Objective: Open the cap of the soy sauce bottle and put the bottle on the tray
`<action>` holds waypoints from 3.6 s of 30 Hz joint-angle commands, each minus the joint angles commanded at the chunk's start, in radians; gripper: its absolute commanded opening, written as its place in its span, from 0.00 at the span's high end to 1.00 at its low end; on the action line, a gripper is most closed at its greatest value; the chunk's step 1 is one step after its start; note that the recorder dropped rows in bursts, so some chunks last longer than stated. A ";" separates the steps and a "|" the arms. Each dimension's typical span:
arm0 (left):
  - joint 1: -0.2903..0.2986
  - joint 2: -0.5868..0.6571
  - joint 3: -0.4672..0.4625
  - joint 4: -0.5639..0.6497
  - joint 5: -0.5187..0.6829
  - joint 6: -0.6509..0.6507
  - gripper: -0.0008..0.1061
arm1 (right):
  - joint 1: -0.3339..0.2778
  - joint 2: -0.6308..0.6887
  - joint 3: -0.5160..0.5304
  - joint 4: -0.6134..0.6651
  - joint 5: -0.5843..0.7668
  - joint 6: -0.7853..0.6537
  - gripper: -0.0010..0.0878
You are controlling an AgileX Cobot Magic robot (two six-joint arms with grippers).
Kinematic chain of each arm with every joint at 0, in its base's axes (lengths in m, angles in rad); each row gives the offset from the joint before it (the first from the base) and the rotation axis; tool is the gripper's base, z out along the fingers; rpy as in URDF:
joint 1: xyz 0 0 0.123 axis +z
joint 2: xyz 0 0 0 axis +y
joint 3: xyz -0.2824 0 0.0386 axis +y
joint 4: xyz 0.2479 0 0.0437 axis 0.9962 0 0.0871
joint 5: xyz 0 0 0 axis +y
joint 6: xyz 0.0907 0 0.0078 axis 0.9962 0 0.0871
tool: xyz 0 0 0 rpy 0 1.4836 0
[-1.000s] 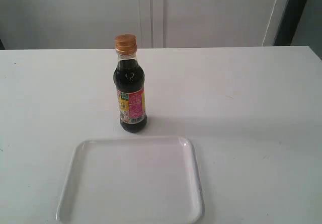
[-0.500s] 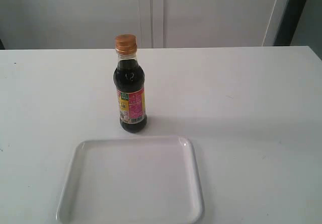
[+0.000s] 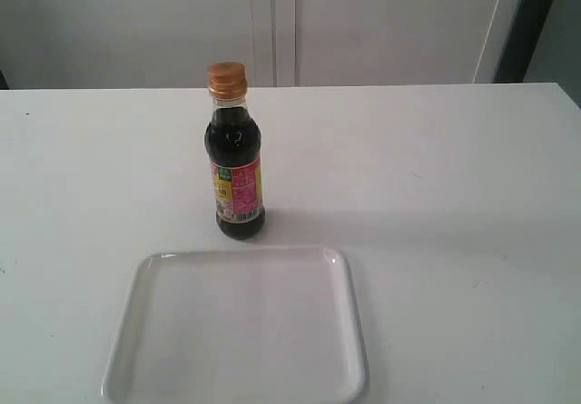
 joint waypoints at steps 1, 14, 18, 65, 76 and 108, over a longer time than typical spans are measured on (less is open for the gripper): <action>0.000 0.038 -0.007 0.030 -0.051 -0.031 0.70 | 0.000 0.000 0.000 0.000 0.000 0.000 0.99; -0.139 0.307 -0.063 0.086 -0.221 -0.054 0.01 | 0.000 0.000 0.000 0.000 0.000 0.000 0.99; -0.183 0.356 -0.113 0.090 -0.178 -0.054 0.01 | 0.000 0.000 0.000 0.000 0.000 0.000 0.99; -0.196 0.813 -0.309 0.156 -0.297 0.053 0.01 | 0.000 0.000 0.000 0.000 -0.002 0.000 0.99; -0.196 0.884 -0.309 0.156 -0.304 0.099 0.01 | 0.000 0.000 0.000 0.000 -0.002 0.000 0.99; -0.196 1.029 -0.309 0.100 -0.369 0.237 0.21 | 0.000 0.000 0.000 0.000 -0.031 0.000 0.99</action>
